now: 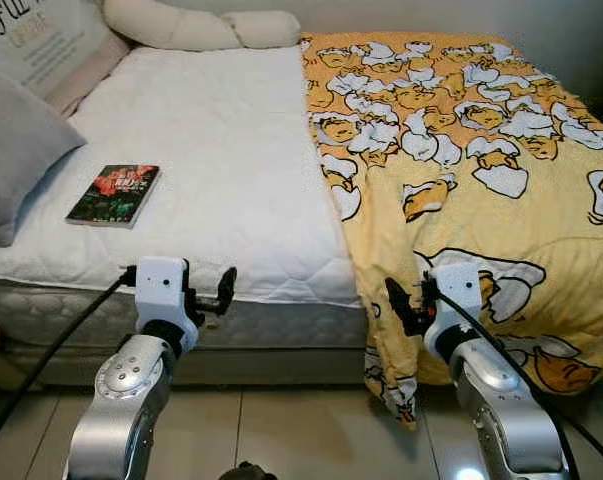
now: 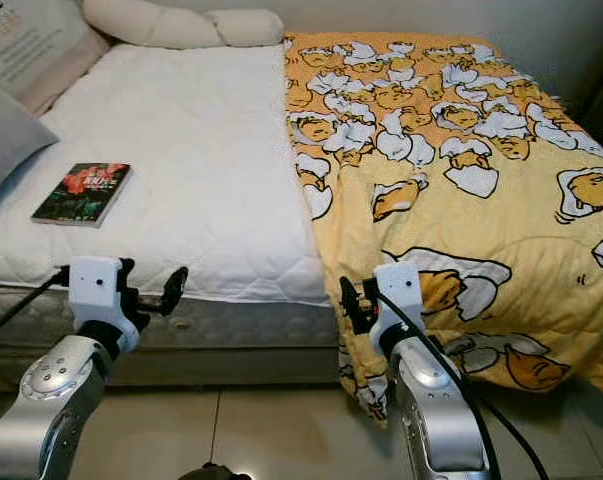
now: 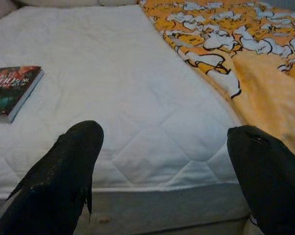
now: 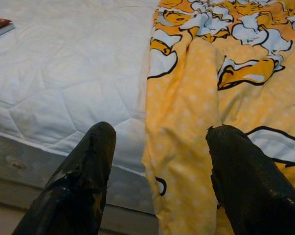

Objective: Clean up the room

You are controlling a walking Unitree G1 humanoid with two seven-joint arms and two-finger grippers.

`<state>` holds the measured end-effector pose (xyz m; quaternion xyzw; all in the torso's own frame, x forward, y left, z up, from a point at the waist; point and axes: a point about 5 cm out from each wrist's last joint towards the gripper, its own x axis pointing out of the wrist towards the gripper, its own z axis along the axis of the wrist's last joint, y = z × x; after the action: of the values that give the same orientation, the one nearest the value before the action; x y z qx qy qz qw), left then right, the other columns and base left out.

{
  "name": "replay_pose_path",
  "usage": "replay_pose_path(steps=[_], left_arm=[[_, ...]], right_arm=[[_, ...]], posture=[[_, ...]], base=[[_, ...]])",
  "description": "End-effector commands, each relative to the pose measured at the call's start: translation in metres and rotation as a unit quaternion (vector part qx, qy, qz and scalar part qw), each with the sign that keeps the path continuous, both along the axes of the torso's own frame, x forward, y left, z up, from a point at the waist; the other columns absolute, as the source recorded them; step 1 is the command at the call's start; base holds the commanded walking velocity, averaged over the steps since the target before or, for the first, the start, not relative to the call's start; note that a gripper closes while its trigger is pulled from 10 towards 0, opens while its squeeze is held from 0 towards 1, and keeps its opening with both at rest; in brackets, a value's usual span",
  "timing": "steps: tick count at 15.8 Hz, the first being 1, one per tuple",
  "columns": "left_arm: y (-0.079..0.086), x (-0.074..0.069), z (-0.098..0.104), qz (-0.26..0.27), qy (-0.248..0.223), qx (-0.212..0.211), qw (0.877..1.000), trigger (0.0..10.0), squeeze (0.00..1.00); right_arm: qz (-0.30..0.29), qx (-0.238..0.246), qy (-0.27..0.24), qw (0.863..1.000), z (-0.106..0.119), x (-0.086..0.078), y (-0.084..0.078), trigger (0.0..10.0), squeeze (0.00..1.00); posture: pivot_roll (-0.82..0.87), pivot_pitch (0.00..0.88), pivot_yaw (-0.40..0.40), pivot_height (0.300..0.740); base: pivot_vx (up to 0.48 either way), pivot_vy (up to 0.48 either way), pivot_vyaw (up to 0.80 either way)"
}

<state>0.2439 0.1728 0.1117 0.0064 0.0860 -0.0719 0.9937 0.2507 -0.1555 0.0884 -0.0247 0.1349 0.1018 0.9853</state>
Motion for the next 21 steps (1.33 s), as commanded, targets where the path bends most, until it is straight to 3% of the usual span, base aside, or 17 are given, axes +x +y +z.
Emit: replay_pose_path(steps=[1, 6, 10, 13, 16, 18, 19, 21], left_arm=[[0.002, -0.001, 0.003, 0.004, -0.008, 0.004, 1.0, 10.0, 0.0], [0.003, -0.002, 0.004, 0.003, -0.006, 0.006, 1.0, 10.0, 0.0], [0.002, -0.002, 0.003, 0.0, -0.004, 0.004, 1.0, 10.0, 0.0], [0.002, -0.002, 0.002, -0.004, -0.002, 0.005, 1.0, 10.0, 0.0], [0.001, -0.002, 0.0, -0.014, 0.002, 0.005, 1.0, 10.0, 0.0], [-0.005, -0.004, -0.001, -0.051, 0.007, 0.004, 0.999, 10.0, 0.0], [-0.009, -0.005, -0.002, -0.083, 0.013, 0.007, 0.996, 10.0, 0.0], [-0.018, -0.009, -0.002, -0.148, 0.021, 0.008, 0.989, 10.0, 0.0]], right_arm=[[0.002, -0.003, -0.001, 1.0, 0.0, 0.002, 0.0, 10.0, 0.0], [0.017, -0.033, 0.0, 0.999, -0.002, 0.0, 0.0, 10.0, 0.0], [0.02, -0.033, 0.004, 0.999, -0.004, -0.001, 0.002, 10.0, 0.03], [-0.001, -0.015, 0.012, 1.0, -0.006, 0.0, -0.001, 10.0, 0.0], [-0.002, -0.031, 0.024, 0.999, -0.008, -0.001, -0.003, 10.0, 0.0], [-0.017, -0.054, 0.053, 0.997, -0.016, -0.001, -0.007, 10.0, 0.0], [-0.037, -0.074, 0.094, 0.992, -0.027, 0.0, -0.013, 10.0, 0.0], [-0.044, -0.088, 0.121, 0.988, -0.038, 0.009, -0.016, 10.0, 0.0]], posture=[[0.03, 0.0, 0.015, 0.74], [0.03, 0.0, 0.026, 0.74], [0.03, 0.0, 0.03, 0.74], [0.02, 0.0, 0.029, 0.74], [0.02, 0.0, 0.028, 0.74], [0.02, 0.0, 0.027, 0.74], [0.02, 0.0, 0.027, 0.74], [0.02, 0.0, 0.028, 0.74]], base=[[0.244, 0.0, 0.0], [0.248, 0.0, 0.0], [0.249, 0.0, 0.8], [0.25, 0.0, 0.0], [0.165, 0.0, 0.0], [0.0, 0.0, 0.0], [0.0, 0.0, 0.0], [0.0, 0.0, 0.0]])
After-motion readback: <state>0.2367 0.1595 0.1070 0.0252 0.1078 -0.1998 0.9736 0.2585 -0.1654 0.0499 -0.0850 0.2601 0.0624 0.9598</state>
